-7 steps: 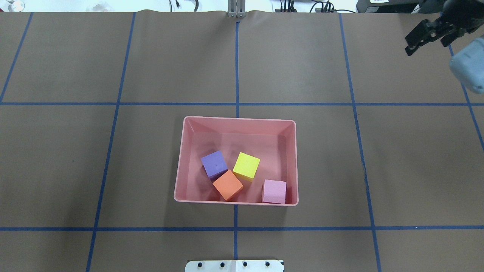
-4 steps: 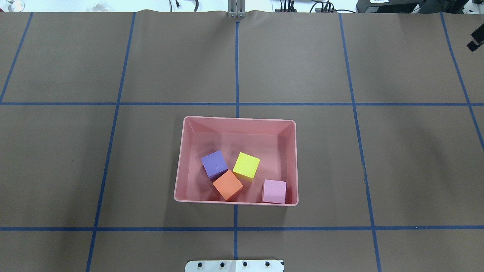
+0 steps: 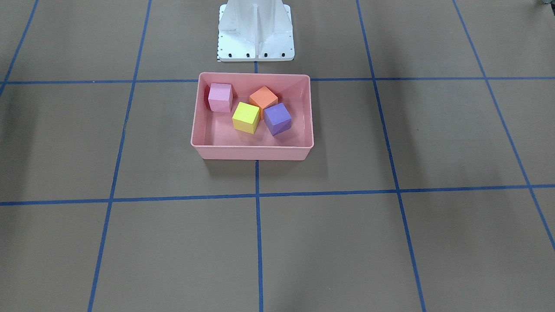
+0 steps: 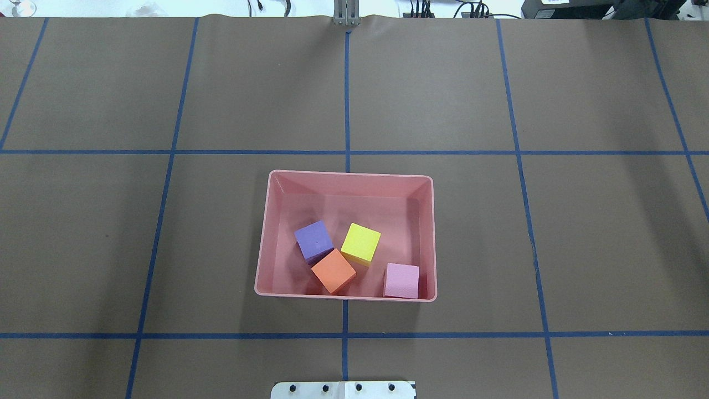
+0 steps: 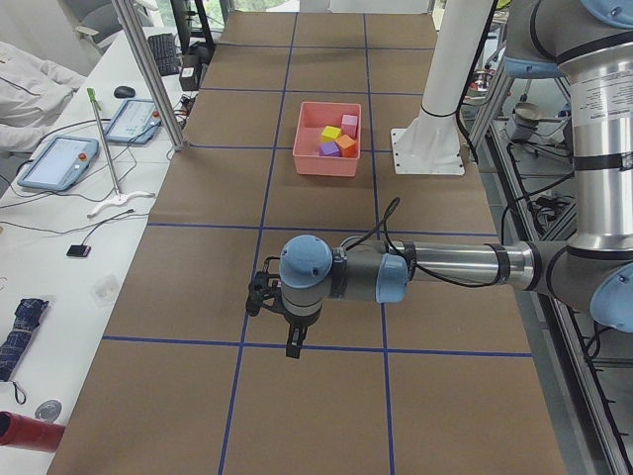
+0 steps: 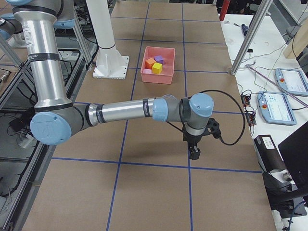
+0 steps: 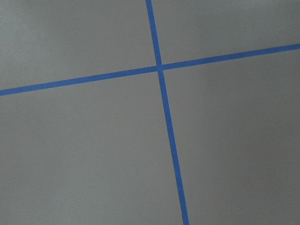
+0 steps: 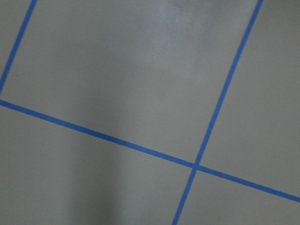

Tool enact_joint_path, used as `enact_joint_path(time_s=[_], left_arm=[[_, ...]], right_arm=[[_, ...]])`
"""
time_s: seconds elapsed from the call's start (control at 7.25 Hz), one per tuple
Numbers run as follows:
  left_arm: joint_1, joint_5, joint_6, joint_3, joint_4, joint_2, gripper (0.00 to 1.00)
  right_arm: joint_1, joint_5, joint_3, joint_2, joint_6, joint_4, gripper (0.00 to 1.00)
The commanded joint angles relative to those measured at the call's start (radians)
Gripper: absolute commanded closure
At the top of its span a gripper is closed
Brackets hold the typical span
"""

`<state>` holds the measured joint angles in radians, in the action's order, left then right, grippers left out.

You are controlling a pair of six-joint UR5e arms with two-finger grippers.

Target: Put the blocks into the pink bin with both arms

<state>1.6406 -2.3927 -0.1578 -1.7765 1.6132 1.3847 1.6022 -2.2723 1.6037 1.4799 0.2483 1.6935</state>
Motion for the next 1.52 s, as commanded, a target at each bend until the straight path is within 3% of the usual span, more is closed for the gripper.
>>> enact_joint_path(time_s=[0.0,1.38], left_arm=[[0.004,0.001,0.0,-0.007,0.001,-0.016,0.0],[0.002,-0.002,-0.005,-0.017,0.002,-0.018,0.0]], right_arm=[[0.031,-0.007,0.004,0.115,-0.006,-0.092,0.0],[0.038,-0.004,0.01,0.198,-0.038,-0.101,0.0]])
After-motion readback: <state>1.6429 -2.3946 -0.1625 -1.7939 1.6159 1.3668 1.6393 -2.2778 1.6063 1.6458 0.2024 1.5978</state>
